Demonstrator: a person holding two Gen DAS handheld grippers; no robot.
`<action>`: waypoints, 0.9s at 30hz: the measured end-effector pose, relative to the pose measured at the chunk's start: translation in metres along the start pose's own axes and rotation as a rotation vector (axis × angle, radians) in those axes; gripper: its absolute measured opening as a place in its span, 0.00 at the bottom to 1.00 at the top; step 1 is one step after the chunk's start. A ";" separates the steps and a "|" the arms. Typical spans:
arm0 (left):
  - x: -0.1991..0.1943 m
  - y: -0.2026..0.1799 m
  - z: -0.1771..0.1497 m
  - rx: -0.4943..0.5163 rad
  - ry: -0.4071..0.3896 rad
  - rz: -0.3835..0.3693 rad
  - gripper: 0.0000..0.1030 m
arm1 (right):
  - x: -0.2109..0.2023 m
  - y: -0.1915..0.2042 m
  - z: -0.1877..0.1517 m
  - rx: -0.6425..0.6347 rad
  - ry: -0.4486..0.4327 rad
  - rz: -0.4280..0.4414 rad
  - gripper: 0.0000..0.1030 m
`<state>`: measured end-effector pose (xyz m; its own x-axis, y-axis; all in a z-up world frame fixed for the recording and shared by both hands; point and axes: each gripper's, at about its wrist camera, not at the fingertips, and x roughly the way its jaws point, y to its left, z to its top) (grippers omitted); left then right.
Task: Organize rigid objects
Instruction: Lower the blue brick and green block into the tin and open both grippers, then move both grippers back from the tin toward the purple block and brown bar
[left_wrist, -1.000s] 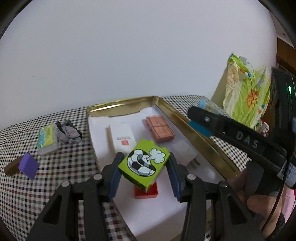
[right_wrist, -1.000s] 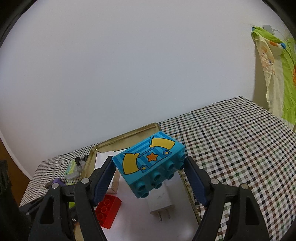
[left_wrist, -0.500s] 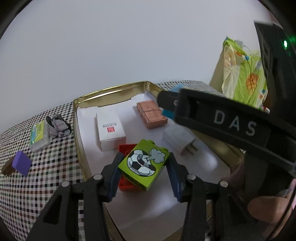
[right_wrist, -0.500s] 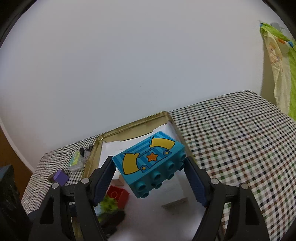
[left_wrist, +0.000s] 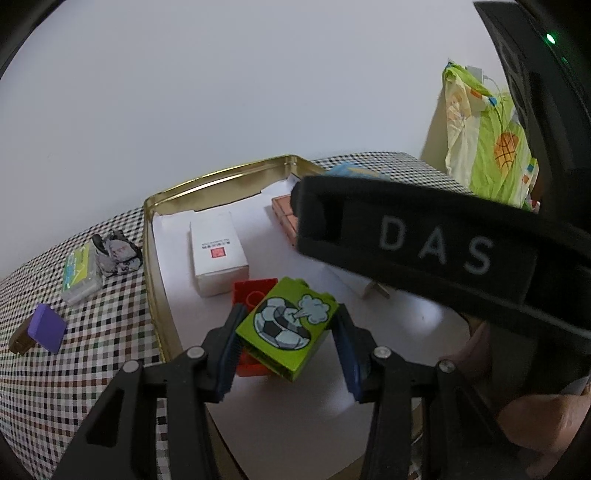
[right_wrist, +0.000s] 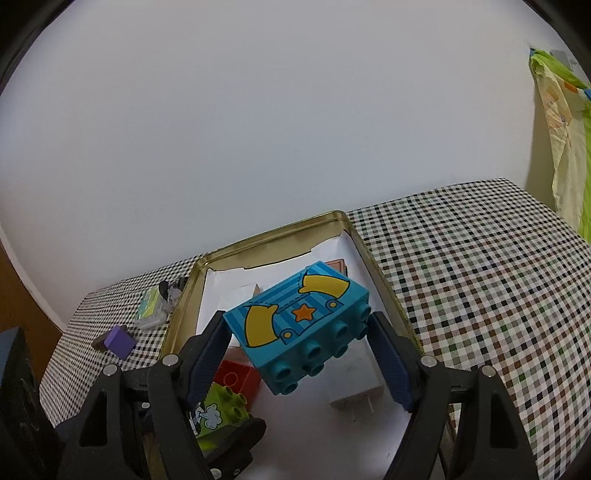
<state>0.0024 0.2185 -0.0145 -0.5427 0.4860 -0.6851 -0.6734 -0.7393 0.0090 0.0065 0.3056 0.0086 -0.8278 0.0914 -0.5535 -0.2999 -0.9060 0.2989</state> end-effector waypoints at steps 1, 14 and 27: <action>0.000 0.000 0.000 0.003 0.000 0.003 0.45 | 0.001 0.001 0.000 -0.001 0.004 0.001 0.75; -0.014 0.002 0.000 -0.032 -0.049 -0.008 0.94 | 0.010 -0.013 0.000 0.084 0.060 0.066 0.80; -0.026 0.017 0.002 -0.095 -0.090 0.108 0.99 | 0.000 -0.019 0.004 0.126 -0.004 0.116 0.82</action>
<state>0.0043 0.1945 0.0042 -0.6551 0.4375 -0.6160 -0.5604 -0.8282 0.0079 0.0104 0.3243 0.0060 -0.8622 -0.0090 -0.5064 -0.2587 -0.8518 0.4556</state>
